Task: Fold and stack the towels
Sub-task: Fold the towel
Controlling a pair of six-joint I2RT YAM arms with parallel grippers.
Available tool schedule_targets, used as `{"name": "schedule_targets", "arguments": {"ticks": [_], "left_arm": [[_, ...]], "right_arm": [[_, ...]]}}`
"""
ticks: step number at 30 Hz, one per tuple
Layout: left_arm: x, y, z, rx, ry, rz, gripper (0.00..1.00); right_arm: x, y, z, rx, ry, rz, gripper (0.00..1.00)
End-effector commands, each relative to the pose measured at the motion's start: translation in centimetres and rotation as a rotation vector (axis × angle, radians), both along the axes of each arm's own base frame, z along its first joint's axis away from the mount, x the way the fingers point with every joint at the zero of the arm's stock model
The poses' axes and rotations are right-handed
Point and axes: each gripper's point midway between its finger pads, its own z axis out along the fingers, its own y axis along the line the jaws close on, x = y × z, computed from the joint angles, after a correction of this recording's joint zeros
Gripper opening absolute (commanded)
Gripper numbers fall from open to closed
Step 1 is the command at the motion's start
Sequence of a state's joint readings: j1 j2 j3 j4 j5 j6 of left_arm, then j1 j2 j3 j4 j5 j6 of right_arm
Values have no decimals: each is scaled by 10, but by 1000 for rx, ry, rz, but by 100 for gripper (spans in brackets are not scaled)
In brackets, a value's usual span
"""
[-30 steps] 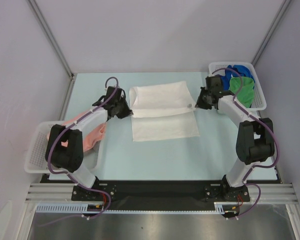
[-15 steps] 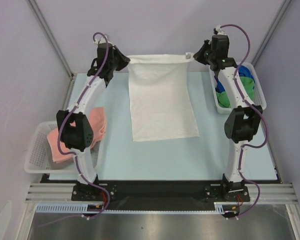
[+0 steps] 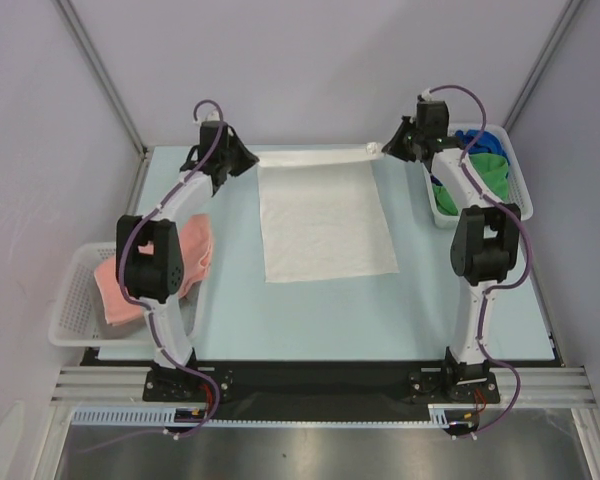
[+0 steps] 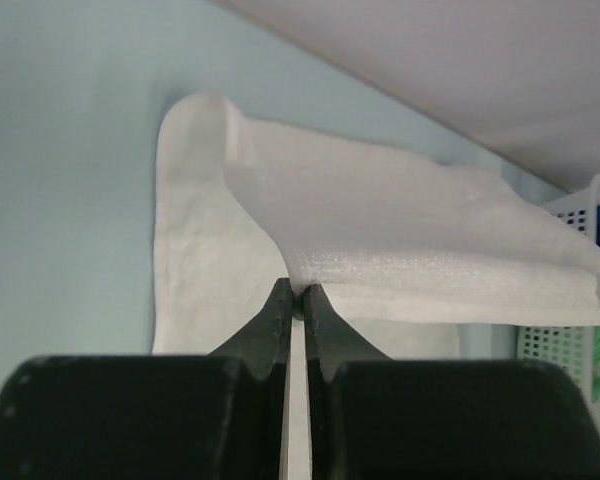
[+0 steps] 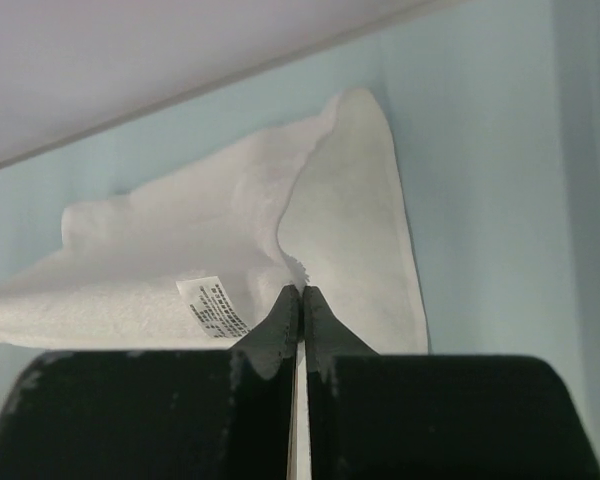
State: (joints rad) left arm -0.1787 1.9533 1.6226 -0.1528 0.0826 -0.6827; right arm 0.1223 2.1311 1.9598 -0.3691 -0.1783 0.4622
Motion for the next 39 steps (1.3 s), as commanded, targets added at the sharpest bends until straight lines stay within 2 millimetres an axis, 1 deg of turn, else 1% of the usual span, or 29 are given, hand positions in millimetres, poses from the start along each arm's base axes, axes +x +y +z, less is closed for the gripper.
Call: {"name": "schedule_targets", "arguments": {"ticks": [1,2,3,4,5,6,7,8,9,10,11,12,13,14,15,16,17,18,20,21,26,30,31,33,39], "left_arm": [[-22,8,31,-23,-69,13,0],[-27,9,32,-24,-73,15,0],[-35,11,17,-18,-43,18,0],[-41,11,25,-20,-58,15,0],[-46,11,23,-20,-57,12,0],[-55,10,9,-17,-26,10,0],[-61,9,14,-22,-35,5,1],[-66,7,10,-17,-24,0,0],[-73,7,1,-11,1,1,0],[-78,7,-2,-10,11,-3,0],[-84,3,-1,-13,13,-16,0],[-89,3,-5,-11,26,-17,0],[-95,3,-13,-9,51,-19,0],[-102,-1,-13,-15,56,-36,0],[-109,-3,-21,-15,80,-46,1],[-113,-4,-25,-14,96,-50,0],[-118,-10,-31,-15,115,-62,0],[-123,-13,-33,-21,125,-76,0],[-133,-17,-44,-21,165,-83,0],[-138,-20,-48,-28,179,-100,0],[-157,-30,-57,-30,214,-141,0],[-168,-29,-59,-25,225,-147,0],[-170,-29,-59,-24,224,-149,0],[-175,-28,-53,-22,209,-154,0],[-190,-32,-60,-1,224,-177,0]], "right_arm": [[-19,-8,42,17,-76,1,0],[-24,-9,40,20,-71,3,0],[-34,-9,34,20,-52,5,0],[-38,-10,33,23,-53,4,0],[-43,-10,30,24,-43,4,0],[-50,-11,18,24,-13,2,0],[-56,-11,21,25,-17,2,0],[-60,-10,20,29,-15,6,0],[-64,-11,16,33,-3,2,0],[-72,-12,10,32,16,3,0],[-76,-12,7,30,25,1,0],[-81,-13,2,28,39,-2,0],[-85,-14,0,27,47,-2,0],[-92,-16,-9,22,68,-10,0],[-96,-17,-12,18,78,-14,0],[-99,-19,-15,14,89,-21,0],[-106,-21,-20,12,102,-27,0],[-109,-20,-22,18,108,-23,0],[-116,-19,-27,20,124,-23,0],[-123,-20,-30,19,134,-23,0],[-141,-20,-38,24,157,-18,0],[-154,-22,-43,23,178,-15,0],[-159,-19,-43,26,177,-5,0],[-165,-18,-44,24,180,-4,0],[-182,-16,-53,6,199,1,0]]}}
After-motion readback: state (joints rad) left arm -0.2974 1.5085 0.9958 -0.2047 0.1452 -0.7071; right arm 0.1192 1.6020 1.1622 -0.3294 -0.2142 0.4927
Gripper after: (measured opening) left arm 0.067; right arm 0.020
